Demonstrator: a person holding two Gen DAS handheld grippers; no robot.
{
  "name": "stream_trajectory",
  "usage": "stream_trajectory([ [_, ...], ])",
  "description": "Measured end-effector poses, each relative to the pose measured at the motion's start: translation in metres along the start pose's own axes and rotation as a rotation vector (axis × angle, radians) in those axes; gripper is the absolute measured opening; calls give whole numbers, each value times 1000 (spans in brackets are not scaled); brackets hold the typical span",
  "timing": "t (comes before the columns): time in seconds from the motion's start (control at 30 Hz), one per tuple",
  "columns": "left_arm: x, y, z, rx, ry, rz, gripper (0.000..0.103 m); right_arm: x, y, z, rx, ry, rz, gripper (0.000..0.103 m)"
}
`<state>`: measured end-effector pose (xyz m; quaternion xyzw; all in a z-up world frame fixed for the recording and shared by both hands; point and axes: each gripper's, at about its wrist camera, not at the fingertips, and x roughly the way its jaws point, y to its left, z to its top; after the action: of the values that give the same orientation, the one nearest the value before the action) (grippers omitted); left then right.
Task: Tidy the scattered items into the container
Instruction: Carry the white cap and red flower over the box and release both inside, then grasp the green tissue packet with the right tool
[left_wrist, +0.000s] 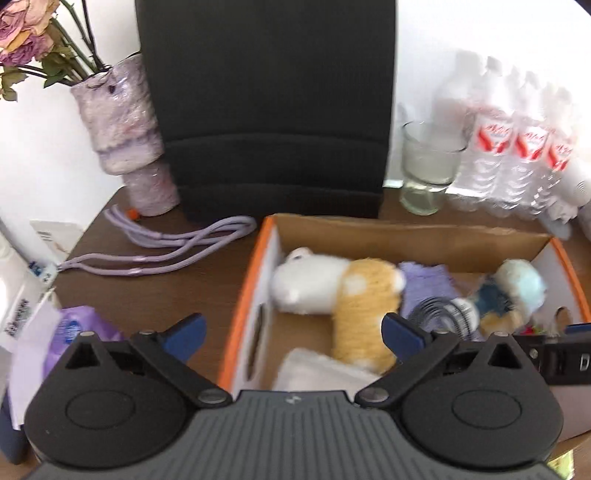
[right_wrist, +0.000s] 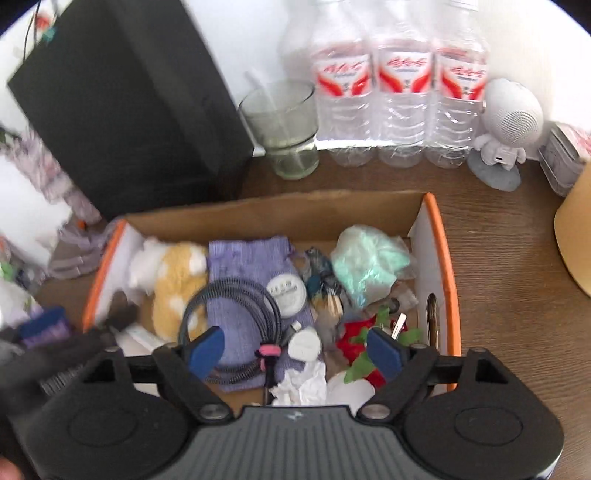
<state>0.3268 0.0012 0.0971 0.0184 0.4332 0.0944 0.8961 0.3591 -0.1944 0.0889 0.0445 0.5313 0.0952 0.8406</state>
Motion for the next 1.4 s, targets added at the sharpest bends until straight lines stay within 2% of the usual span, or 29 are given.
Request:
stream_trajectory([
  [0.07, 0, 3, -2, 0, 15, -4, 103, 2, 5, -3, -18, 18, -61, 86],
  [0.13, -3, 4, -6, 2, 6, 9, 103, -1, 4, -6, -10, 22, -72, 86],
  [0.23, -17, 3, -14, -13, -76, -22, 103, -15, 4, -15, -2, -36, -85, 86],
  [0.3, -34, 6, -26, -23, -201, -75, 103, -31, 8, -30, -35, -148, -92, 85],
  [0.33, -46, 6, -36, -25, -291, -104, 103, -42, 10, -41, -59, -241, -93, 85],
  [0.4, -67, 6, -63, -10, -473, -149, 103, -63, 18, -75, -125, -481, -123, 86],
  [0.47, -82, 4, -86, -5, -594, -166, 103, -76, 22, -110, -203, -676, -147, 85],
  [0.53, -91, 5, -103, -24, -665, -166, 103, -82, 21, -132, -237, -768, -147, 84],
  [0.6, -98, 8, -113, -31, -703, -199, 103, -85, 17, -142, -226, -787, -117, 84],
  [0.7, -109, 9, -124, -9, -713, -222, 103, -93, 13, -152, -198, -789, -83, 84],
  [0.8, -126, 10, -152, 7, -714, -188, 103, -101, 14, -175, -194, -803, -118, 84],
  [0.9, -144, 20, -205, 5, -674, -213, 103, -117, 10, -236, -166, -848, -83, 84],
  [0.97, -145, 21, -244, 23, -585, -230, 103, -125, 6, -288, -141, -867, -42, 85],
  [1.07, -149, 24, -299, 23, -492, -249, 103, -129, 4, -354, -126, -802, -51, 85],
  [1.17, -155, 25, -337, 40, -440, -264, 103, -125, -2, -392, -125, -700, -34, 85],
  [1.27, -153, 15, -337, 92, -436, -226, 103, -115, -6, -388, -131, -645, -87, 85],
  [1.4, -140, 10, -307, 117, -451, -256, 103, -87, -21, -330, -84, -608, -135, 84],
])
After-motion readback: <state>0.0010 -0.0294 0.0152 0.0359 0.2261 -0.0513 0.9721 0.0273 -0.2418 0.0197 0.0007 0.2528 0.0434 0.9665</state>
